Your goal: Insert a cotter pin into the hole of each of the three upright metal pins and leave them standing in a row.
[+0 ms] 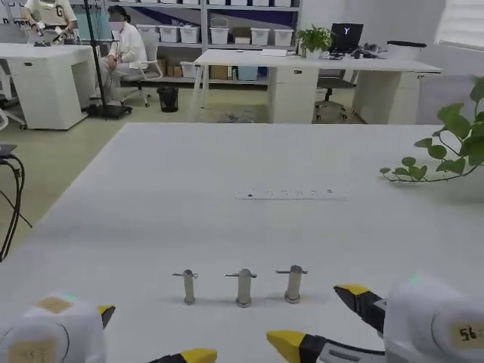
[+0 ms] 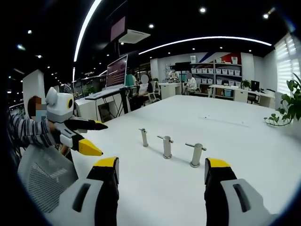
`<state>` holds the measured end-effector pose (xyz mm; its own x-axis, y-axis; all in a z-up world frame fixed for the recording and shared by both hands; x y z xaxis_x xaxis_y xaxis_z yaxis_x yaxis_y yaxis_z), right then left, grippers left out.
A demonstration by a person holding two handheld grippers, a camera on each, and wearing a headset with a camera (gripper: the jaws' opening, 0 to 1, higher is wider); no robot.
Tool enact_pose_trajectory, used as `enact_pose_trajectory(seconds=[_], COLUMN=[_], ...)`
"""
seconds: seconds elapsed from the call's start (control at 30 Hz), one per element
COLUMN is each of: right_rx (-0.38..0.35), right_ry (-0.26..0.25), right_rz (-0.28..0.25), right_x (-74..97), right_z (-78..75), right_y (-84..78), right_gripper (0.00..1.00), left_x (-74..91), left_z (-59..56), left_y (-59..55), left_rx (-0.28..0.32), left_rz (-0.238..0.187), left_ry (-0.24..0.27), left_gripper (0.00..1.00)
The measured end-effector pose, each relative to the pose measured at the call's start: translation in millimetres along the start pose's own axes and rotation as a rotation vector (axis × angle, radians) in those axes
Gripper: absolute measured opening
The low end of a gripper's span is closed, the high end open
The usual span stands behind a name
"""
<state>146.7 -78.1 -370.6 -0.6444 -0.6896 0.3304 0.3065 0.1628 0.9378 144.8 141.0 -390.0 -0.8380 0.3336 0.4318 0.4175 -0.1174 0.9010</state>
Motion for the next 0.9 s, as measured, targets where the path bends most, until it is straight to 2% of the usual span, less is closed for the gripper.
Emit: enact_pose_trajectory(seconds=[0.1, 0.23, 0.37, 0.5, 0.67, 0.9], right_rx=[-0.009, 0.055, -0.016, -0.024, -0.074, -0.052], right_ry=[-0.006, -0.034, -0.016, -0.034, -0.04, -0.036], right_rz=[-0.011, 0.067, 0.061, 0.068, 0.08, 0.102], right_x=[0.5, -2.4, -5.7, -5.1, -4.9, -6.6], right_z=[-0.5, -5.1, -2.9, -7.3, -10.5, -7.2], right_y=[-4.9, -11.9, -15.1, -16.9, -21.1, -23.2], right_gripper=[0.71, 0.7, 0.69, 0.69, 0.67, 0.67], left_x=[-0.3, 0.3, -1.1, -1.9, -2.7, -3.1], left_z=[0.9, 1.3, 1.8, 3.5, 3.3, 1.6], left_y=[1.6, -0.1, -0.3, 0.3, -1.1, -0.8], left_rx=[0.009, 0.008, 0.006, 0.005, 0.006, -0.01], left_rz=[-0.019, -0.013, -0.012, -0.014, -0.003, -0.002], left_ry=[0.0, 0.008, 0.014, 0.026, 0.027, 0.021], left_gripper=[0.95, 0.95, 0.94, 0.93, 0.92, 0.92])
Point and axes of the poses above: the centre of the closed fingertips' face, and the gripper's own axes: x roughly backward along the fingers, z roughly to its left, y roughly out of its top, the point moved 5 cm from there along x, roughly backward along the fingers, and after that the axes turned 8 degrees about y, right-handed, at the moved point
